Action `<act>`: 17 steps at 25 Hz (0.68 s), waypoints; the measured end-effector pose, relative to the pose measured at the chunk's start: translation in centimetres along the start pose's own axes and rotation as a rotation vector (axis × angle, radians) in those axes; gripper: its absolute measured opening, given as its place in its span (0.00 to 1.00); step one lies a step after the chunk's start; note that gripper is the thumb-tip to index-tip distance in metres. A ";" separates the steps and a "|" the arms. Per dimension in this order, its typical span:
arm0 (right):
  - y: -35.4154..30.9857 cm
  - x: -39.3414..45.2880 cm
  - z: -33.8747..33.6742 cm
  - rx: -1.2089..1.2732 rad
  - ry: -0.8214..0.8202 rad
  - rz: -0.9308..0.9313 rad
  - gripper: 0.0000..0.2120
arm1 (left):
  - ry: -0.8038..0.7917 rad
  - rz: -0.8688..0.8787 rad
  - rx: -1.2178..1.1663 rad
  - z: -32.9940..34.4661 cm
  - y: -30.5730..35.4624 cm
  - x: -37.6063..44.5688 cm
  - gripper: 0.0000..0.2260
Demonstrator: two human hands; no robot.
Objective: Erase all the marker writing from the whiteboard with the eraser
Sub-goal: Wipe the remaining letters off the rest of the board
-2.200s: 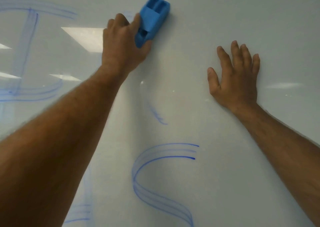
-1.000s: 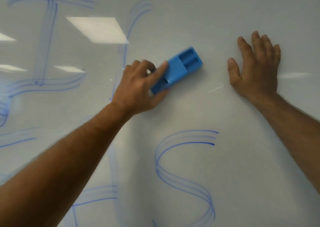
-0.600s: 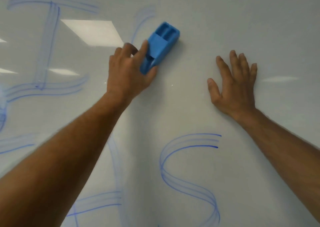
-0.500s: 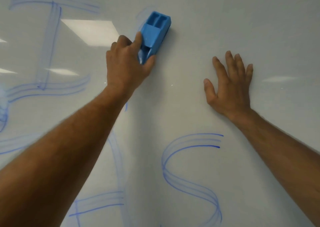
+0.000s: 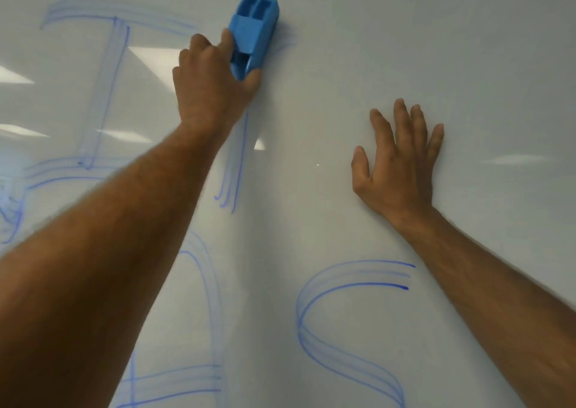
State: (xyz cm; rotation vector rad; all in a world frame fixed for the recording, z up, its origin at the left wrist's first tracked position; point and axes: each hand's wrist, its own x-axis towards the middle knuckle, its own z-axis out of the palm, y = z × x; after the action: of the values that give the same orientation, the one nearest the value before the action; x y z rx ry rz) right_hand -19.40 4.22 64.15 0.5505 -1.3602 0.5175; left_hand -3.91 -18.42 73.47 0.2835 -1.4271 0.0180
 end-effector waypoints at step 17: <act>-0.3 -0.7 0.3 -0.070 0.018 -0.047 0.31 | -0.036 -0.029 0.079 -0.4 -0.1 0.6 0.31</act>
State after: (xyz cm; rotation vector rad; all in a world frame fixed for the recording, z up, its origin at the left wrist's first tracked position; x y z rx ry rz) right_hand -19.49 3.81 63.52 0.5183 -1.3401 0.4345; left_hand -3.38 -18.56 74.00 0.3710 -1.4597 0.0461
